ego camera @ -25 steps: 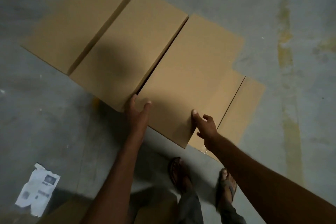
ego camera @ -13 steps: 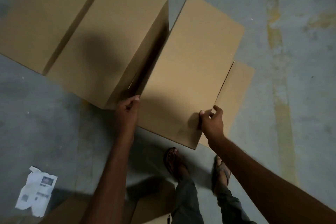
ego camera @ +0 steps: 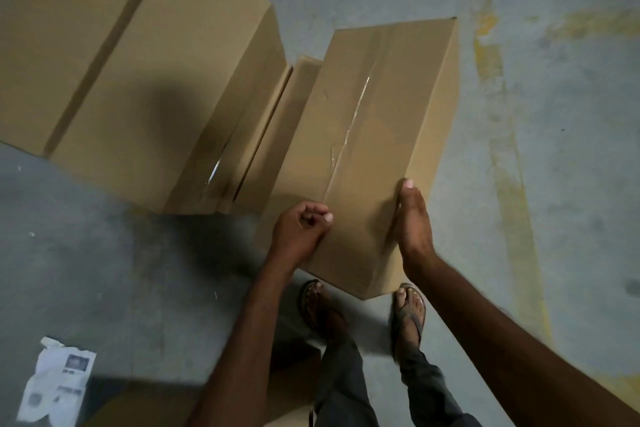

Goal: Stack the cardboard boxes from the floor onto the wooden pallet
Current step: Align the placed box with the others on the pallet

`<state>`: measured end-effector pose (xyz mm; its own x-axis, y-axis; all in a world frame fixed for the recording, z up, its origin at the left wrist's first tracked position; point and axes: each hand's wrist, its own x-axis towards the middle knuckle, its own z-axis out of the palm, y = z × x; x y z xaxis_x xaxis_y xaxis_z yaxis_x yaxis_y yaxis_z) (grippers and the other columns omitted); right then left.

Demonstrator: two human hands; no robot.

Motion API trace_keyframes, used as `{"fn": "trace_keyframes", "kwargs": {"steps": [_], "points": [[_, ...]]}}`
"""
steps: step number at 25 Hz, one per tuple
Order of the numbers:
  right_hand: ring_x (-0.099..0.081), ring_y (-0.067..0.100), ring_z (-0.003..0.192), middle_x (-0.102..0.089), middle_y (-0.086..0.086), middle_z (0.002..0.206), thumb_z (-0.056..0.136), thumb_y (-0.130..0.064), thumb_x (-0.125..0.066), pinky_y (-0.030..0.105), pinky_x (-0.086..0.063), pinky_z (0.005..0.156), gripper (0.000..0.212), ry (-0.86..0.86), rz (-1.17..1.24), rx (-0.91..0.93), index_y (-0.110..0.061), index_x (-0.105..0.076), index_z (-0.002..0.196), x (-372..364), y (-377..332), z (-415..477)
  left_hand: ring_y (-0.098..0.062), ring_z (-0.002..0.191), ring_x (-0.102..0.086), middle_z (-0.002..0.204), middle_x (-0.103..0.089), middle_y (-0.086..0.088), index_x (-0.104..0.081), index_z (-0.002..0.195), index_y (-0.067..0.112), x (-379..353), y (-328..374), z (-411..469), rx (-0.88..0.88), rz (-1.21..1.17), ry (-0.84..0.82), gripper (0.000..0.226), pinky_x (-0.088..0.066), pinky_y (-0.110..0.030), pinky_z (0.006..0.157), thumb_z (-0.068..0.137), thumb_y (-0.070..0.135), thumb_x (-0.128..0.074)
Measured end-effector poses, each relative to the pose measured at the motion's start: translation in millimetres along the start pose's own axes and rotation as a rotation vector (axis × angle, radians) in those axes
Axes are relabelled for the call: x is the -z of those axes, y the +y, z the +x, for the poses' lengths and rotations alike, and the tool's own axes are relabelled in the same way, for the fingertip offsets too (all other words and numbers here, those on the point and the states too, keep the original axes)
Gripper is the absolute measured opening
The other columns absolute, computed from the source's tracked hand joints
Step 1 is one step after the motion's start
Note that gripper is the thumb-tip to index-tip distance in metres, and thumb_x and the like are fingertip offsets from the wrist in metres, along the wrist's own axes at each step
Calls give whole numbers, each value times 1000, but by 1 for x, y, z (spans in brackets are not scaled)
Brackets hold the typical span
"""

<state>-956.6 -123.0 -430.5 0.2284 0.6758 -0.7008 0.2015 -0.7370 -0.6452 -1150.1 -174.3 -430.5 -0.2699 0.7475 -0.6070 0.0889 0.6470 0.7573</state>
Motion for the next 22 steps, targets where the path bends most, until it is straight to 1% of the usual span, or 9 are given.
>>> {"fn": "trace_keyframes", "kwargs": {"steps": [2,4,6,8,10,12,17,20,22], "points": [[-34,21,150,-33,-7,165,62,-106,-30,55,-27,124,122,-39,48,-21,-34,-29,160,13,3,4,-8,82,-66,90,-71,11,-68,101,31,3,-2,14,-50,51,170,11,-52,-26,77,93,28,-75],[-31,19,152,-29,-8,167,61,-106,-31,53,-24,125,124,-66,41,-34,-35,-24,162,25,8,8,-14,104,-66,111,-71,5,-65,116,33,11,-4,36,-66,146,352,24,-53,-35,90,94,41,-68],[-29,17,152,-27,-9,168,60,-106,-36,52,-23,126,126,-104,83,-40,-35,-21,163,35,13,14,-26,128,-57,137,-63,-7,-59,138,21,13,-2,58,90,183,259,48,-46,-35,102,99,49,-59],[-32,16,151,-31,-10,166,68,-99,-45,50,-25,125,117,-141,111,-36,-34,-22,163,42,16,17,-32,136,-51,145,-57,-13,-55,143,13,10,4,69,287,194,36,69,-42,-35,104,99,65,-49],[-47,14,140,-48,-10,155,86,-76,-55,47,-37,119,85,-160,107,24,-34,-32,156,49,18,17,-33,144,-42,158,-43,-11,-42,155,17,6,16,68,361,238,-86,91,-37,-45,116,90,81,-44],[-58,13,126,-60,-10,139,96,-54,-62,42,-46,109,60,-141,70,90,-35,-40,148,60,10,17,-33,147,-38,164,-35,-8,-34,159,23,3,33,59,335,303,-113,97,-34,-50,118,86,85,-44],[-70,19,112,-71,-4,125,96,-37,-69,40,-57,96,50,-179,115,82,-30,-50,142,115,-47,14,-27,127,-58,139,-63,-5,-61,138,15,-6,112,32,107,503,-111,93,-45,-42,107,81,88,-48],[-74,25,104,-74,3,118,98,-36,-67,40,-61,82,38,-268,105,40,-29,-56,134,156,-87,2,-22,104,-66,105,-67,3,-68,107,19,-17,163,9,111,518,-109,65,-46,-30,87,86,79,-56],[-73,27,99,-73,8,116,100,-34,-64,35,-61,71,29,-310,113,-9,-26,-59,128,178,-105,-7,-18,93,-70,105,-73,1,-69,103,19,-27,188,-9,119,446,-148,68,-54,-32,88,78,82,-63]]}}
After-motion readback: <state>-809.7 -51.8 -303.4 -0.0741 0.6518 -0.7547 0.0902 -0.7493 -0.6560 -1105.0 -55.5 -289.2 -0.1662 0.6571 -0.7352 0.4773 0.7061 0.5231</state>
